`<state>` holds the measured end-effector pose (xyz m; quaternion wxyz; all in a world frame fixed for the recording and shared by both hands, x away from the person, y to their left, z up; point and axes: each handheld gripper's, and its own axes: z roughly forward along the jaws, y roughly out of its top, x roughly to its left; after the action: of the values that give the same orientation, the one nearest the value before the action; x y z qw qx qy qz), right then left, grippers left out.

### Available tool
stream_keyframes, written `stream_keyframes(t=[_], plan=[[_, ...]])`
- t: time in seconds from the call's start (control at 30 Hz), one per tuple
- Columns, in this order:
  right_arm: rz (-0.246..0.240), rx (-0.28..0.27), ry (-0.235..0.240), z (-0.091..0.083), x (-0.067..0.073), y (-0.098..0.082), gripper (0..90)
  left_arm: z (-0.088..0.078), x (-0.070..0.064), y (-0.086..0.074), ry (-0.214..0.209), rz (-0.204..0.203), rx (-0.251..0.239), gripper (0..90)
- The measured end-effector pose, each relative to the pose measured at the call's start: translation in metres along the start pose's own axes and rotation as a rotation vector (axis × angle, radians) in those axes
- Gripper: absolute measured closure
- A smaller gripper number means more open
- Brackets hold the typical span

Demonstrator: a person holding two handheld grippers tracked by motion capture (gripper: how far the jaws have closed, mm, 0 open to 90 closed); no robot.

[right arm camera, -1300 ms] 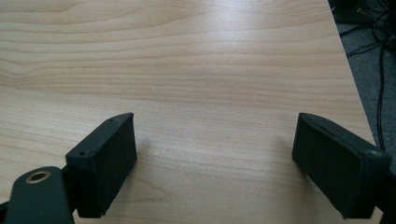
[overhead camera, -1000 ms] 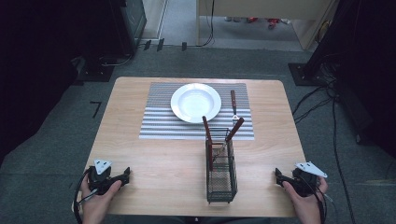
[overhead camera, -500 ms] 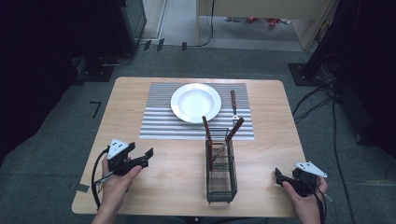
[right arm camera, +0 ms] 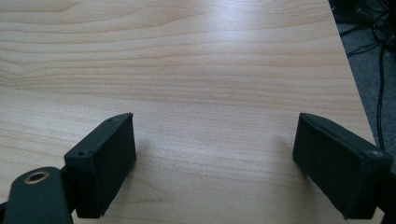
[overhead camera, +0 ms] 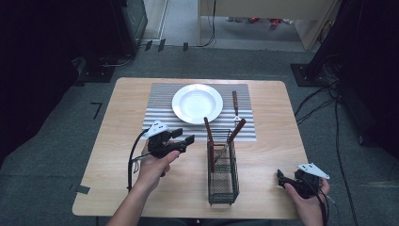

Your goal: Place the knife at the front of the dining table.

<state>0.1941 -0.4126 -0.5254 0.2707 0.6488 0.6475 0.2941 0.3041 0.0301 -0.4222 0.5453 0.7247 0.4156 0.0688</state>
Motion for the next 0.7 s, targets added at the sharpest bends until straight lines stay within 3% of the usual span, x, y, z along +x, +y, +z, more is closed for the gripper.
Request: stream_keyframes(t=[0.03, 0.37, 0.43, 0.6, 0.63, 0.67, 0.7], plan=[[-0.001, -0.001, 0.000, 0.000, 0.000, 0.000, 12.9, 0.007, -0.003, 0.004, -0.023, -0.006, 0.000, 41.1], [-0.011, 0.002, 0.010, 0.001, -0.001, 0.001, 12.3, 0.032, -0.006, 0.015, -0.085, -0.027, 0.021, 45.4], [-0.013, 0.001, 0.011, 0.001, -0.001, 0.001, 12.3, 0.036, -0.005, 0.016, -0.124, -0.049, 0.026, 46.9], [-0.013, 0.002, 0.012, 0.001, -0.001, 0.001, 12.2, 0.045, -0.008, 0.017, -0.162, -0.039, 0.034, 50.9], [-0.013, 0.001, 0.012, 0.001, -0.001, 0.001, 12.2, 0.050, -0.007, 0.017, -0.200, -0.039, 0.037, 50.8], [-0.013, 0.001, 0.012, 0.001, -0.001, 0.001, 12.2, 0.050, -0.007, 0.017, -0.200, -0.039, 0.037, 50.3], [-0.013, 0.002, 0.012, 0.001, -0.001, 0.001, 12.2, 0.054, -0.004, 0.016, -0.243, -0.046, 0.039, 50.0]])
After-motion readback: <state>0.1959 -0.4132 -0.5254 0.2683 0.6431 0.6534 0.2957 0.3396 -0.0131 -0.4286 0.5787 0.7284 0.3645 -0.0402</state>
